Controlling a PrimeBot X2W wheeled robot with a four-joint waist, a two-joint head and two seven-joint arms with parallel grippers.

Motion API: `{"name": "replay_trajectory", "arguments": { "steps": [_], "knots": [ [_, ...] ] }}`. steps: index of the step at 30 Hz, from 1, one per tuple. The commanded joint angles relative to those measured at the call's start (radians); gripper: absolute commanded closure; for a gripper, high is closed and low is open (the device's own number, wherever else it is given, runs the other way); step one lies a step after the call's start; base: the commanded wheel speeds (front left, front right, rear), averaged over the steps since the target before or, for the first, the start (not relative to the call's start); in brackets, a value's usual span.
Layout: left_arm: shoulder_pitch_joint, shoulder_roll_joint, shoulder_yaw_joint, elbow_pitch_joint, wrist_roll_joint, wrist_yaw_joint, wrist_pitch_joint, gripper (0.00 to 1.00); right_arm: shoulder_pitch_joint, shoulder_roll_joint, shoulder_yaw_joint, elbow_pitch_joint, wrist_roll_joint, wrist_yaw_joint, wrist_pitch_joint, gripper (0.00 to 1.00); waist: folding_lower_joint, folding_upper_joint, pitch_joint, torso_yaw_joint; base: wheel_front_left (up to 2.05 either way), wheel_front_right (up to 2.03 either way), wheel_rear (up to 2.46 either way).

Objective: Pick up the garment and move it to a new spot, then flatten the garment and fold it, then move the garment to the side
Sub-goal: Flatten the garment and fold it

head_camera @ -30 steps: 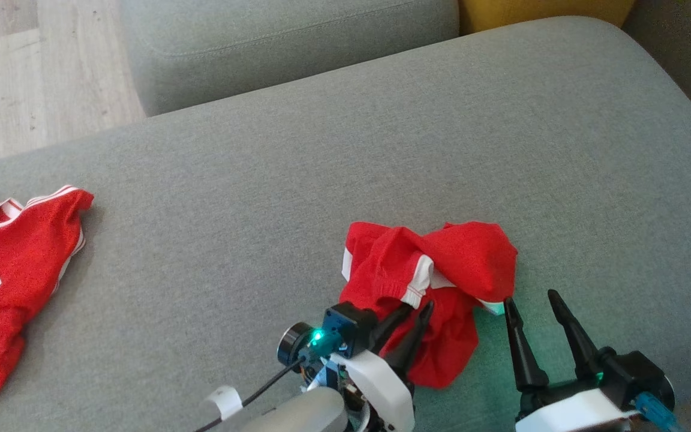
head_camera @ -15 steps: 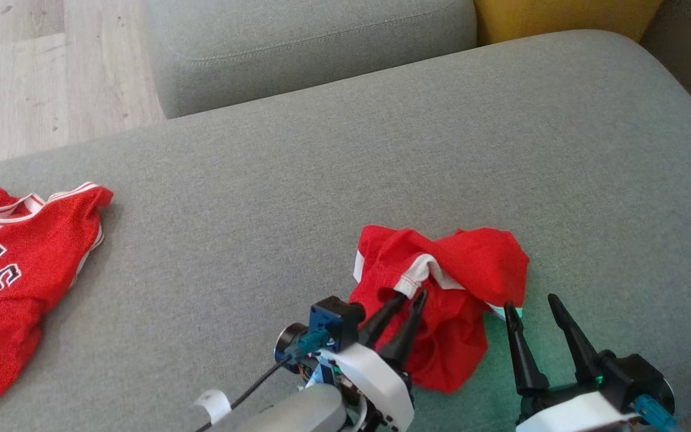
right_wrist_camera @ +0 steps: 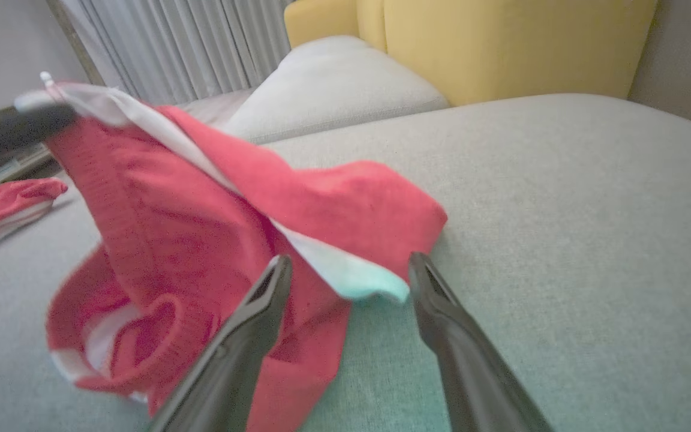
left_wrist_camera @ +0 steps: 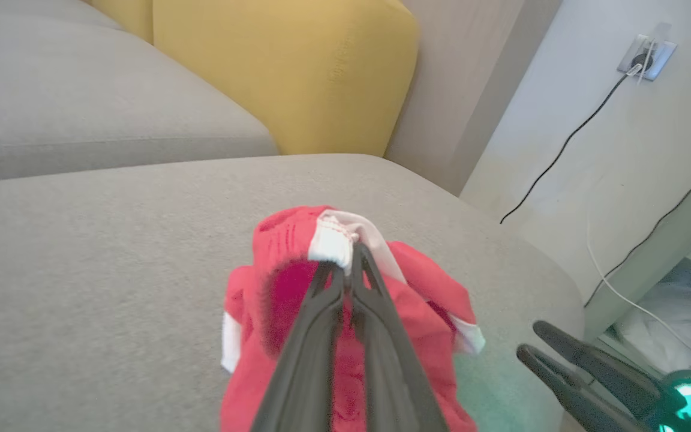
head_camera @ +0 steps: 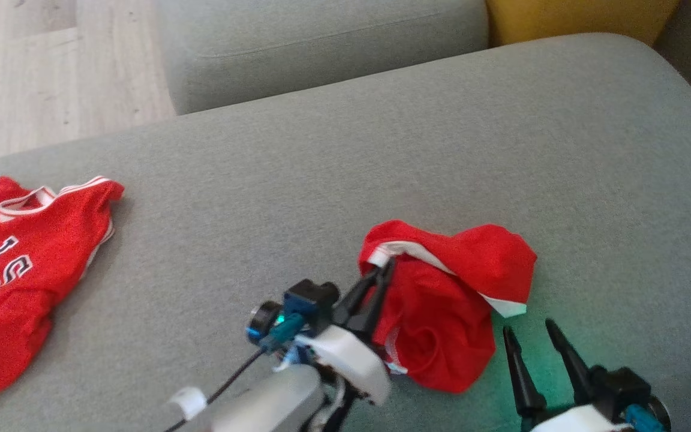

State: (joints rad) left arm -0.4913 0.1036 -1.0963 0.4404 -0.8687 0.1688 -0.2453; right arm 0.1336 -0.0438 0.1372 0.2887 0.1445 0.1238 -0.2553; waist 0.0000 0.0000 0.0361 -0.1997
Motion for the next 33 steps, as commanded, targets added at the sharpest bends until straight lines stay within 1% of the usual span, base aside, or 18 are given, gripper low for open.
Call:
{"name": "replay_trajectory", "arguments": {
  "steps": [1,5,12,17,20,22,26,33],
  "knots": [
    [-0.039,0.032,0.036,-0.032,0.018,0.013,-0.014,1.00,-0.017,-0.006,0.015,-0.004,-0.010,0.007,-0.006,0.00,0.0000,0.0000,-0.007,0.014,0.00,0.00,0.00],
    [-0.029,0.115,0.041,-0.081,0.069,0.054,-0.015,1.00,-0.031,-0.006,-0.004,0.067,-0.016,0.007,-0.006,0.00,0.0000,0.0000,-0.020,0.042,0.00,0.00,0.00],
    [-0.015,0.243,0.027,-0.196,0.112,0.112,0.037,1.00,-0.071,-0.006,-0.018,0.113,-0.055,0.007,-0.006,0.00,0.0000,0.0000,-0.019,0.082,0.00,0.00,0.00],
    [-0.006,0.338,0.043,-0.270,0.121,0.154,0.069,1.00,-0.136,-0.006,-0.041,0.156,-0.097,0.007,-0.006,0.00,0.0000,0.0000,-0.005,0.110,0.00,0.00,0.00],
    [-0.014,0.396,0.050,-0.293,0.147,0.184,0.080,1.00,-0.174,-0.006,-0.040,0.188,-0.110,0.007,-0.006,0.00,0.0000,0.0000,0.004,0.129,0.00,0.00,0.00],
    [-0.016,0.416,0.058,-0.308,0.147,0.193,0.087,1.00,-0.193,-0.006,-0.035,0.201,-0.116,0.007,-0.006,0.00,0.0000,0.0000,0.010,0.141,0.00,0.00,0.00],
    [-0.020,0.431,0.058,-0.325,0.149,0.196,0.096,1.00,-0.212,-0.006,-0.022,0.214,-0.122,0.007,-0.006,0.00,0.0000,0.0000,0.021,0.158,0.00,0.00,0.00],
    [-0.030,0.433,0.052,-0.345,0.152,0.196,0.108,1.00,-0.259,-0.006,0.013,0.225,-0.122,0.007,-0.006,0.00,0.0000,0.0000,0.055,0.180,0.00,0.00,0.00]
  ]
}}
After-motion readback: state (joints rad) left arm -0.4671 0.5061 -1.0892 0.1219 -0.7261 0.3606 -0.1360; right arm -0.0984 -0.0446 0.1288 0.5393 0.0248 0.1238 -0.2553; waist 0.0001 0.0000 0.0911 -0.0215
